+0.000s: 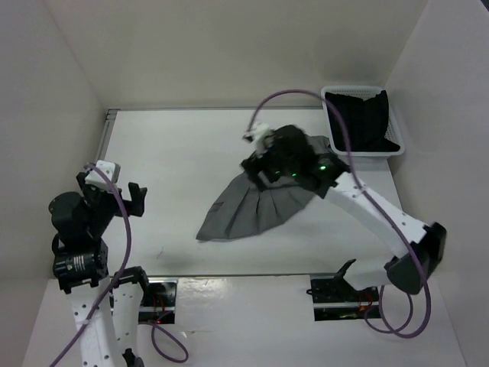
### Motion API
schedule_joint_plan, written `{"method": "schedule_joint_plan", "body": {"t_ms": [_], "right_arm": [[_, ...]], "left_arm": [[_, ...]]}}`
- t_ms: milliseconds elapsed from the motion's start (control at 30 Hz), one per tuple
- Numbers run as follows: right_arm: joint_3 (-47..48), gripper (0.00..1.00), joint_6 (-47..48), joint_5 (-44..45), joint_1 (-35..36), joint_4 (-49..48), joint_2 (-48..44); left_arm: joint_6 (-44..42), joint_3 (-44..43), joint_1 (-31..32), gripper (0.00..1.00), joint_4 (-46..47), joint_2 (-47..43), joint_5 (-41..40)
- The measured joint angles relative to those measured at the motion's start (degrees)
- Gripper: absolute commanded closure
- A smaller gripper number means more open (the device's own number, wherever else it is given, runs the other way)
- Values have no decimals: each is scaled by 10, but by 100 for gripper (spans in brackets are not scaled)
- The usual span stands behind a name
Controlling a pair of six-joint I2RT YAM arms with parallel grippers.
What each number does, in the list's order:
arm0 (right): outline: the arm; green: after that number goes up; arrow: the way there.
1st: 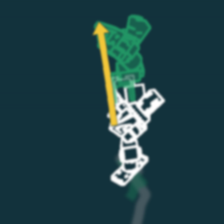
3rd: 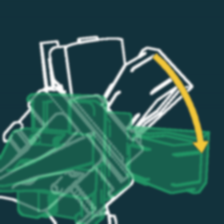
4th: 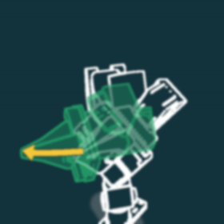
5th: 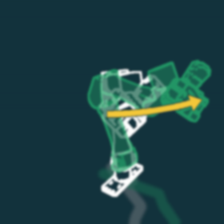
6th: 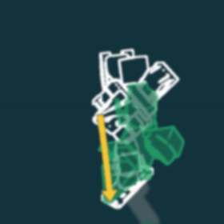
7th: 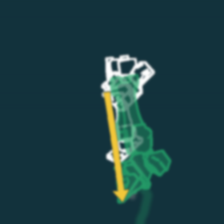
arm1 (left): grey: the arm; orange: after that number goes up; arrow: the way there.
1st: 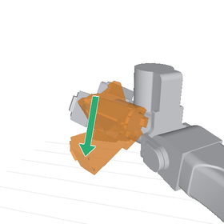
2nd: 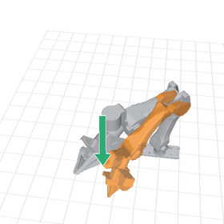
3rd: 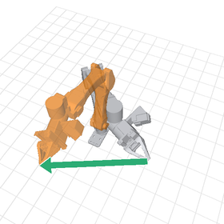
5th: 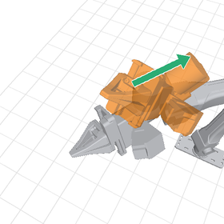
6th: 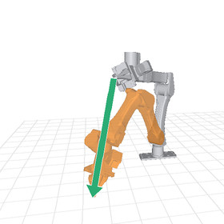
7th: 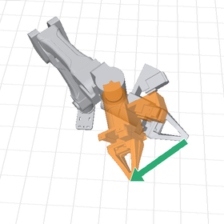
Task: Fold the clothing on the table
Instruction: Flatten the skirt out
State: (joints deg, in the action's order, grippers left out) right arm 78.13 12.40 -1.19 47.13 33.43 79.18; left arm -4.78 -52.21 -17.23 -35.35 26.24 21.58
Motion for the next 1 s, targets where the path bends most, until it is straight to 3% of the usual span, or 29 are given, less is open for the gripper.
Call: {"method": "schedule_joint_plan", "body": {"t_ms": [133, 267, 567, 733, 1000], "right_arm": [[-77, 6, -7, -9, -168, -4, -110], [-116, 6, -8, -47, -230, 7, -208], [-149, 6, -13, -136, -423, 10, -260], [-156, 6, -17, -162, -462, 17, -262], [-162, 6, -16, -178, -483, 17, -267]], "left_arm": [[-30, -24, 6, 2, -9, 101, 61], [-54, -72, 60, 4, -3, 232, 71], [-40, -119, 364, 6, 88, 459, -71], [-20, -119, 452, 9, 146, 522, -131], [5, -196, 453, 15, 211, 640, -150]]}}
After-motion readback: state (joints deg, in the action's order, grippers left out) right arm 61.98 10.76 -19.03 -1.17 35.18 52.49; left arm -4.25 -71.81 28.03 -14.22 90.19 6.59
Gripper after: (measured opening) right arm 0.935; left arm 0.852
